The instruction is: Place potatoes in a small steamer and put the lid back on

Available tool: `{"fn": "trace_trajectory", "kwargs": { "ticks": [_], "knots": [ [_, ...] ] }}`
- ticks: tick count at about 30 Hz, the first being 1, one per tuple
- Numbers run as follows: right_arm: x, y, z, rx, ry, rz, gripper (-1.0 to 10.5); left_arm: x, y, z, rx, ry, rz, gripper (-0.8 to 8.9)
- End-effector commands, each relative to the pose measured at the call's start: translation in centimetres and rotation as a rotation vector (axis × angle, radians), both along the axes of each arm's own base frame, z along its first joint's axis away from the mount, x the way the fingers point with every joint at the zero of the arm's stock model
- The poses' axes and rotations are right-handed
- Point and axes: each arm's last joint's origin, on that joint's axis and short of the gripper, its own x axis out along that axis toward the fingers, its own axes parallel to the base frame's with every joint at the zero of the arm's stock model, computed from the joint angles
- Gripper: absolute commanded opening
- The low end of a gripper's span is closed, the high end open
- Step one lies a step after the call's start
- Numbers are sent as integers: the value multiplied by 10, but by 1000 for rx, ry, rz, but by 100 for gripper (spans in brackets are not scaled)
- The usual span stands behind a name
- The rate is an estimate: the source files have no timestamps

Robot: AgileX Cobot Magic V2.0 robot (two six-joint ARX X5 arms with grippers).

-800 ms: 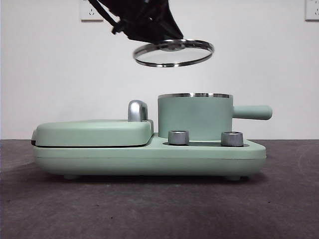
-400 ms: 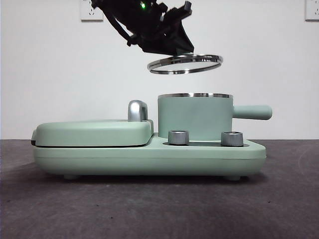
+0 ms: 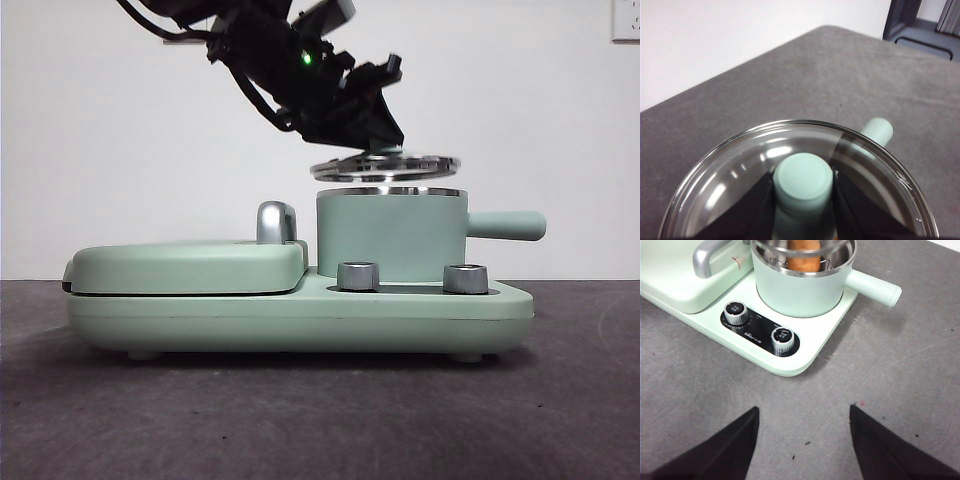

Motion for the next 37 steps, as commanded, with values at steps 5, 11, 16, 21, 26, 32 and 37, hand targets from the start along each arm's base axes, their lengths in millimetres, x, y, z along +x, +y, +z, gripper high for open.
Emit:
{"fn": "trace_trajectory", "kwargs": {
  "ticks": [5,11,16,21,26,32,37],
  "knots": [
    [0,0,2,15,-4,-6,285,3,-9,8,-5,-82,-27,14],
    [0,0,3,29,2,-16,285,5,-11,3,7,-82,-31,14],
    [0,0,2,28,3,-16,285,7,-12,-3,15,-73,-31,14],
    [0,0,2,32,5,-19,285,8,-13,-6,19,-66,-32,14],
    [0,0,2,33,5,-21,285,8,-13,-7,20,-65,-32,14],
    [0,0,2,32,5,-23,285,8,-13,-7,23,-71,-34,14],
    [0,0,2,32,5,-23,285,9,-13,-6,20,-77,-34,14]
  ]
}}
